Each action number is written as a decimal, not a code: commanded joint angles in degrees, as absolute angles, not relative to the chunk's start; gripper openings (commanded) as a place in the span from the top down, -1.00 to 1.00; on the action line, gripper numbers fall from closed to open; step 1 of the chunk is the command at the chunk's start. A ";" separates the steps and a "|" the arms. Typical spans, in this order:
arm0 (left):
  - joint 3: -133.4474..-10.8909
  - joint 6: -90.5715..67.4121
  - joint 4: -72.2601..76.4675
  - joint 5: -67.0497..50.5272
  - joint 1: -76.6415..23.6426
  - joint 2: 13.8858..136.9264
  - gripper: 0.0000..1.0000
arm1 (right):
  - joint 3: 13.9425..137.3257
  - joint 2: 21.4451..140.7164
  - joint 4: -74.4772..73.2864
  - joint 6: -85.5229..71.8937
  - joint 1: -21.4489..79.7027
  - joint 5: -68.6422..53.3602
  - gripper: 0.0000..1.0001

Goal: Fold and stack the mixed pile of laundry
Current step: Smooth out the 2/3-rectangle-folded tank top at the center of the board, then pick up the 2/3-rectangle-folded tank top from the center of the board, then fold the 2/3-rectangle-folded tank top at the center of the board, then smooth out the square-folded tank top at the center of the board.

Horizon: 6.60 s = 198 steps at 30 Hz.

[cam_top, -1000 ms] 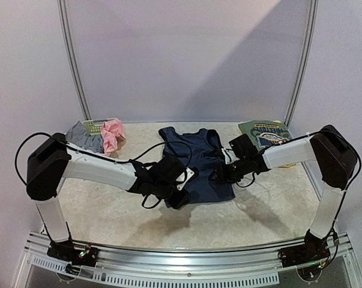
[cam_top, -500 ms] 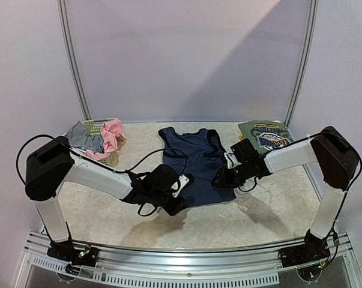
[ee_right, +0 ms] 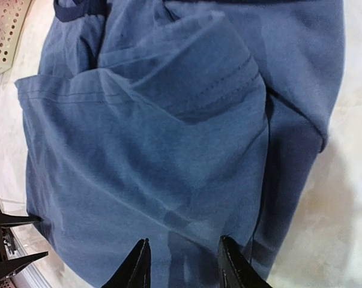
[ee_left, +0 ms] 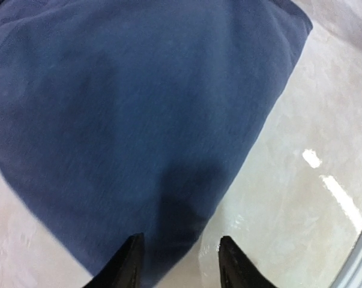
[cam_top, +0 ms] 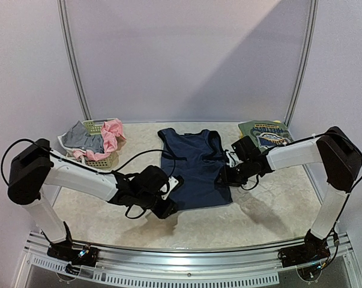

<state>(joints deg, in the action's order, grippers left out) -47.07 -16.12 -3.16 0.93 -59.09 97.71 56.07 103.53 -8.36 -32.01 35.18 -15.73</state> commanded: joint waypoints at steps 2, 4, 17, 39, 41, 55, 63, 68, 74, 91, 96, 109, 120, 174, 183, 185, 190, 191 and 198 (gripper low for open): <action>-46.33 -16.75 -9.83 4.90 -59.99 92.08 -0.03 | 58.45 98.05 -13.26 -30.66 35.13 -14.35 0.16; -46.32 -17.45 -11.51 6.90 -59.96 90.84 -0.09 | 58.33 96.54 -14.25 -30.42 35.22 -13.94 0.10; -40.99 -23.02 -11.95 9.80 -59.94 86.07 -0.37 | 45.24 82.36 -16.45 -33.26 35.77 -11.93 -0.60; -38.29 -28.84 -4.18 10.23 -59.94 91.30 -0.30 | 36.84 87.45 -6.85 -38.59 35.78 -18.26 -0.25; -38.61 -28.58 -3.84 10.66 -59.94 92.39 -0.27 | 37.00 88.82 -6.29 -38.58 35.77 -18.81 -0.21; -40.78 -27.58 -1.70 10.02 -59.68 97.06 -0.05 | 38.04 92.33 -4.07 -38.69 37.35 -21.18 0.37; -41.05 -26.99 -0.98 8.86 -59.50 98.47 0.40 | 38.85 94.18 -3.67 -38.23 37.31 -20.93 0.85; -41.31 -26.74 -0.98 7.95 -59.50 98.05 0.89 | 39.14 94.16 -3.78 -37.94 37.33 -21.26 1.00; -42.02 -27.16 -5.01 7.82 -60.60 94.02 1.00 | 39.48 90.43 -5.52 -37.10 37.54 -23.81 1.00; -48.84 -32.92 -24.00 13.77 -72.41 80.54 1.00 | 38.21 67.68 -18.61 -37.21 41.98 -25.85 1.00; -54.00 -34.28 -29.09 15.15 -75.40 77.67 1.00 | 39.07 60.65 -23.08 -37.24 42.57 -24.58 1.00; -64.34 -30.58 -37.30 20.34 -71.35 78.37 1.00 | 56.93 62.59 -38.16 -36.20 42.54 -2.71 1.00; -71.15 -24.08 -40.04 18.89 -60.12 83.23 1.00 | 74.39 79.35 -41.81 -31.76 41.23 9.16 1.00; -92.23 -10.68 -28.32 18.23 -31.30 114.90 -0.56 | 109.63 122.25 -35.28 -23.16 27.24 -5.36 -0.47; -87.31 -6.61 -28.23 9.29 -32.32 107.10 -0.08 | 90.53 113.80 -24.93 -21.00 29.02 -18.33 0.04; -85.48 -7.15 -28.37 8.48 -33.31 105.12 -0.07 | 86.11 113.08 -24.59 -20.92 29.46 -17.89 0.14; -80.45 -8.52 -28.67 4.15 -36.68 101.59 -0.07 | 78.17 111.61 -22.85 -21.97 29.51 -15.79 0.23; -80.13 -9.11 -29.46 4.20 -37.61 101.73 -0.07 | 77.37 111.62 -23.03 -22.01 29.55 -14.86 0.23; -73.38 -14.58 -32.29 7.80 -43.14 101.11 -0.44 | 72.56 110.57 -22.91 -22.78 29.45 -10.66 0.02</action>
<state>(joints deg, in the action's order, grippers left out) -78.52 -11.38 -30.09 7.35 -41.01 102.61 74.67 113.19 -24.01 -22.26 29.58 -13.76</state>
